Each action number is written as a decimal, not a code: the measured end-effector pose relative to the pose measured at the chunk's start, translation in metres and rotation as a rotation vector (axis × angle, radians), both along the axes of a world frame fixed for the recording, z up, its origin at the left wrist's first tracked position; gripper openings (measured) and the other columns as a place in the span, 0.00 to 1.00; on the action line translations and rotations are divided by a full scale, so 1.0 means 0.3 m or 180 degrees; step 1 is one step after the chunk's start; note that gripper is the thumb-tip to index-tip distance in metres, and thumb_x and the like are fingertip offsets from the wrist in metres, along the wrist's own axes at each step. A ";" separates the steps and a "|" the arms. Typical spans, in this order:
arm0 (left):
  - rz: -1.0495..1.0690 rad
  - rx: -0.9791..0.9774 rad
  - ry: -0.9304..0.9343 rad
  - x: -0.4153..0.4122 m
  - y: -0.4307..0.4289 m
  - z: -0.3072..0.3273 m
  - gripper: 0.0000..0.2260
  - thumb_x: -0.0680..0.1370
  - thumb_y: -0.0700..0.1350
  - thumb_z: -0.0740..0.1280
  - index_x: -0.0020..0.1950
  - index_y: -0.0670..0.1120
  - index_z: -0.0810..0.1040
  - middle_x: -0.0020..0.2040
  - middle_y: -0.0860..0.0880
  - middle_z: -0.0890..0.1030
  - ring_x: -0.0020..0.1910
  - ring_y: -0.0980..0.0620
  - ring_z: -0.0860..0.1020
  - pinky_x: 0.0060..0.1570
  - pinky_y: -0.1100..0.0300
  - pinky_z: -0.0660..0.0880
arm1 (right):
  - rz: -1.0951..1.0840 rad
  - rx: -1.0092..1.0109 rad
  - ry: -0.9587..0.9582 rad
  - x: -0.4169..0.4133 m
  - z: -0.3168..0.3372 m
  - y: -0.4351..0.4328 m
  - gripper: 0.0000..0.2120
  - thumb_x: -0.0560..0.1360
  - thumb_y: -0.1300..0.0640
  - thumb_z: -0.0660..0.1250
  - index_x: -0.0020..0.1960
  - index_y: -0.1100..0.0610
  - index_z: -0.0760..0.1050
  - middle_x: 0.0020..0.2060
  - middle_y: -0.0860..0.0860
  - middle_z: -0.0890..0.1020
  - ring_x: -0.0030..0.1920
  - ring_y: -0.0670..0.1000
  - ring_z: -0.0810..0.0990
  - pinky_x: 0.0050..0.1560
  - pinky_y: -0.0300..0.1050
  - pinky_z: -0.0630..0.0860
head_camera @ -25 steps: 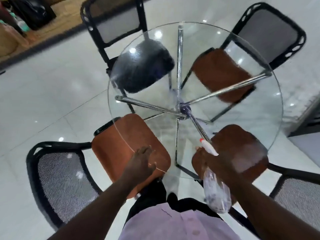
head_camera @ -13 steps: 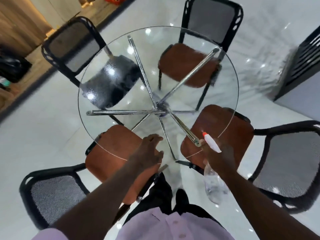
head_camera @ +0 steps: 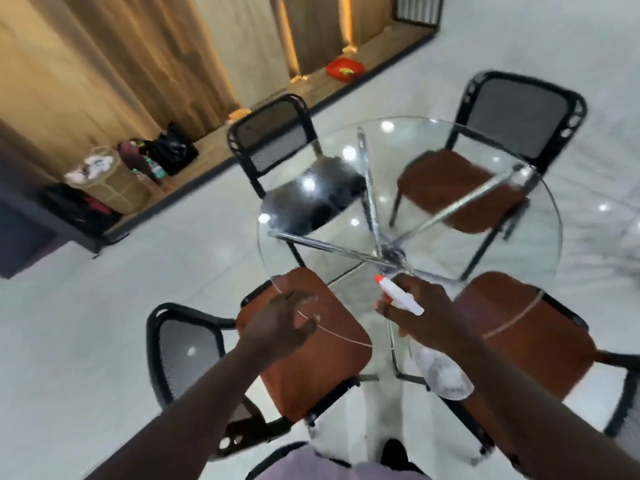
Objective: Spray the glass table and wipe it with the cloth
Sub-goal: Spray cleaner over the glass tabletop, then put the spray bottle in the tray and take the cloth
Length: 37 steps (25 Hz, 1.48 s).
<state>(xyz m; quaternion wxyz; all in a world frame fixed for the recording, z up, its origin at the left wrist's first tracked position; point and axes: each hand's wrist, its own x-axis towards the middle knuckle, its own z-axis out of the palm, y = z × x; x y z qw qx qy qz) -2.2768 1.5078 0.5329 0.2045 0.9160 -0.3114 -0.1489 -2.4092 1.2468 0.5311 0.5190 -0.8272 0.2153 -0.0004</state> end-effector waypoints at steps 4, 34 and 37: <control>0.0088 -0.0011 -0.0002 0.092 0.282 0.145 0.21 0.79 0.58 0.70 0.71 0.57 0.75 0.70 0.57 0.78 0.65 0.59 0.78 0.64 0.57 0.78 | 0.1185 -0.0220 -0.0297 0.239 0.160 0.137 0.16 0.75 0.49 0.81 0.58 0.53 0.84 0.46 0.49 0.88 0.32 0.47 0.87 0.38 0.45 0.84; 0.0280 -0.1069 -0.1218 1.582 2.094 0.770 0.20 0.79 0.59 0.71 0.69 0.54 0.78 0.65 0.56 0.81 0.60 0.60 0.80 0.59 0.54 0.81 | 0.0272 0.0683 -0.1655 1.794 0.834 1.986 0.05 0.77 0.55 0.79 0.44 0.52 0.85 0.28 0.57 0.79 0.29 0.57 0.79 0.46 0.70 0.85; 0.0291 -0.1032 -0.1163 1.807 2.069 0.714 0.21 0.79 0.60 0.71 0.70 0.56 0.77 0.65 0.58 0.81 0.60 0.62 0.79 0.58 0.56 0.81 | 0.0096 0.1062 -0.1717 1.999 0.790 1.925 0.06 0.78 0.58 0.77 0.43 0.52 0.85 0.29 0.55 0.77 0.27 0.54 0.76 0.42 0.56 0.82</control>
